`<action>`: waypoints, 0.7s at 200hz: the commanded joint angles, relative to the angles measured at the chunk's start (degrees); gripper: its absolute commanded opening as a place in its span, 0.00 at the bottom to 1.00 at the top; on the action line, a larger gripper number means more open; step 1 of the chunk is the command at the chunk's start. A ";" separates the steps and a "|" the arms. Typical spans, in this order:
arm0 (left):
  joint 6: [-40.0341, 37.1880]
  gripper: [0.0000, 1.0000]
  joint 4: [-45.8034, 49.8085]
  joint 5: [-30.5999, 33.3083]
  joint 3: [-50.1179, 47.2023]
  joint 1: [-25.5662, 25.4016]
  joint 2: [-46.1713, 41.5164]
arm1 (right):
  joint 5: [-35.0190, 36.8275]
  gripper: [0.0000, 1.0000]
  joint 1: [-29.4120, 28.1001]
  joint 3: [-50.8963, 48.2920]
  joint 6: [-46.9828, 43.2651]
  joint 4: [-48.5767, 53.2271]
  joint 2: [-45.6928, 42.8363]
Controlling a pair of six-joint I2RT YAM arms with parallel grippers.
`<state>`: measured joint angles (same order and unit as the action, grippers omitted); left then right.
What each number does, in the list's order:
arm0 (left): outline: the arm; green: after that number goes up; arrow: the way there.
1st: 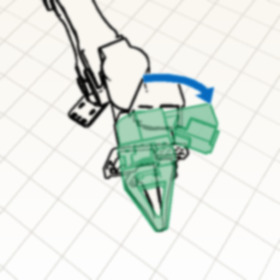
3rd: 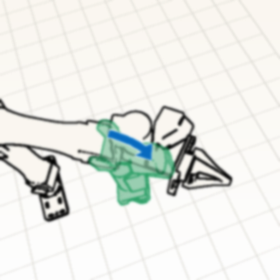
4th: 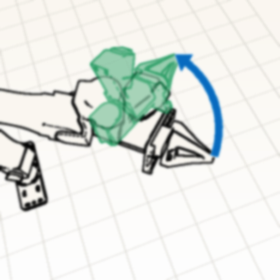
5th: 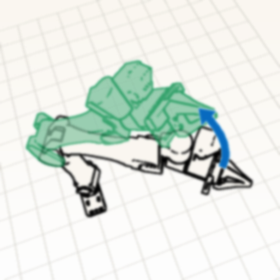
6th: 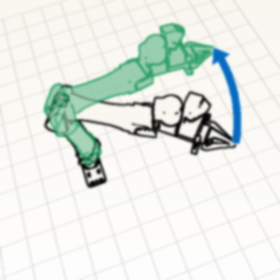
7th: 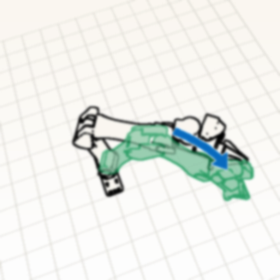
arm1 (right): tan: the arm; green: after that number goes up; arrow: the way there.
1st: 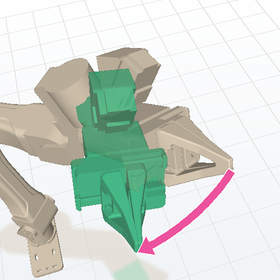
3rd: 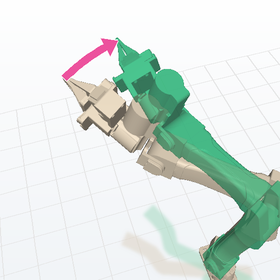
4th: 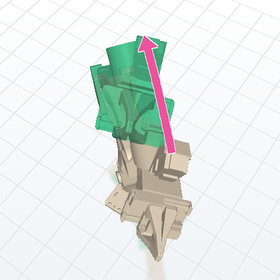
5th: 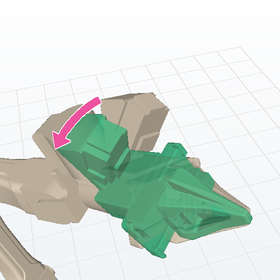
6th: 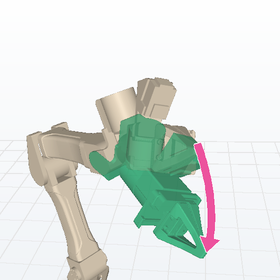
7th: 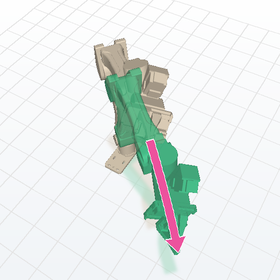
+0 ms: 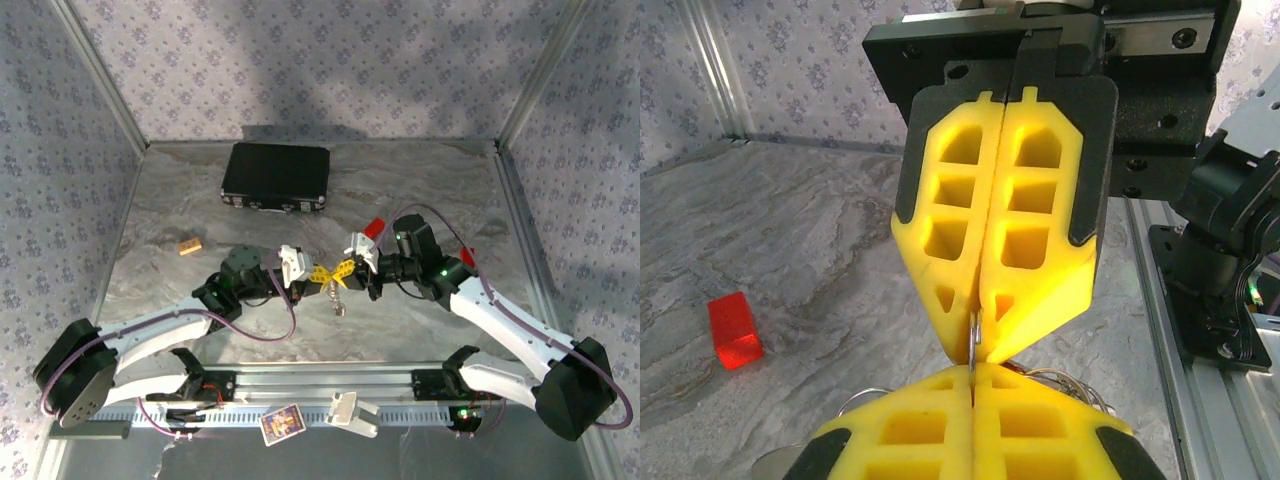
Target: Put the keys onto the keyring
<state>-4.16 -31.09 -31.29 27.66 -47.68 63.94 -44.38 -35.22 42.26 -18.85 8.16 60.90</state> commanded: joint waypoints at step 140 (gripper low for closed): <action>-8.40 0.08 14.18 -1.11 6.97 -0.92 -0.82 | 8.95 0.00 -6.02 13.99 -16.06 23.48 4.05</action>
<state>-11.03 -17.72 -31.31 32.38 -48.45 63.11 -35.07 -40.45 53.45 -32.99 29.21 64.82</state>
